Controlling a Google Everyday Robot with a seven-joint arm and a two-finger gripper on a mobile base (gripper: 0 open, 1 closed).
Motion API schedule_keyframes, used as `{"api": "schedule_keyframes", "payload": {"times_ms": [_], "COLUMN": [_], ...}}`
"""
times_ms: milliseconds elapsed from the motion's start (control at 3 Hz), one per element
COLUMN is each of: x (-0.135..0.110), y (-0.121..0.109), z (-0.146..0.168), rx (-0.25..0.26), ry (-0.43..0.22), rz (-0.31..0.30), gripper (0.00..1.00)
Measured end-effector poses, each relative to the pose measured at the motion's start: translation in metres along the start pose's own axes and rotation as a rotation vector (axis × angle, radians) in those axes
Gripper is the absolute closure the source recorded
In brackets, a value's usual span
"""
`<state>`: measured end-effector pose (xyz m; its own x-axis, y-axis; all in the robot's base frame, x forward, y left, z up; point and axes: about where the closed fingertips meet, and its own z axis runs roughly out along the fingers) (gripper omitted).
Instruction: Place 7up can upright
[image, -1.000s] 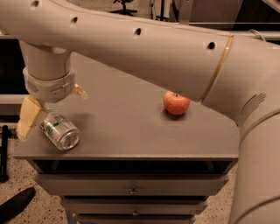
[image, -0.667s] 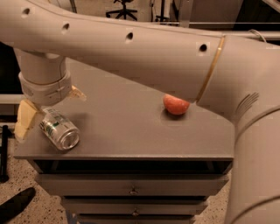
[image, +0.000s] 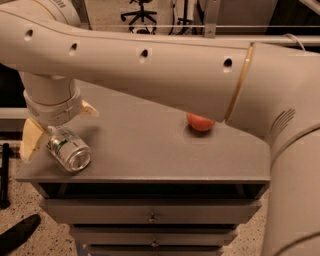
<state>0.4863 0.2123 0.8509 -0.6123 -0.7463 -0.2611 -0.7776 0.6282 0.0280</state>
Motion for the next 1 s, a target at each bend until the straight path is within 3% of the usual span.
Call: {"api": "schedule_keyframes", "payload": {"times_ms": [333, 667, 1000], "x": [-0.003, -0.004, -0.006], "y": [-0.004, -0.008, -0.017], "z": [0.008, 0.015, 0.016], "rx": [0.011, 0.022, 0.037], "ry": [-0.007, -0.006, -0.008], "rz": [0.008, 0.011, 0.013], "gripper": [0.00, 0.15, 0.47]}}
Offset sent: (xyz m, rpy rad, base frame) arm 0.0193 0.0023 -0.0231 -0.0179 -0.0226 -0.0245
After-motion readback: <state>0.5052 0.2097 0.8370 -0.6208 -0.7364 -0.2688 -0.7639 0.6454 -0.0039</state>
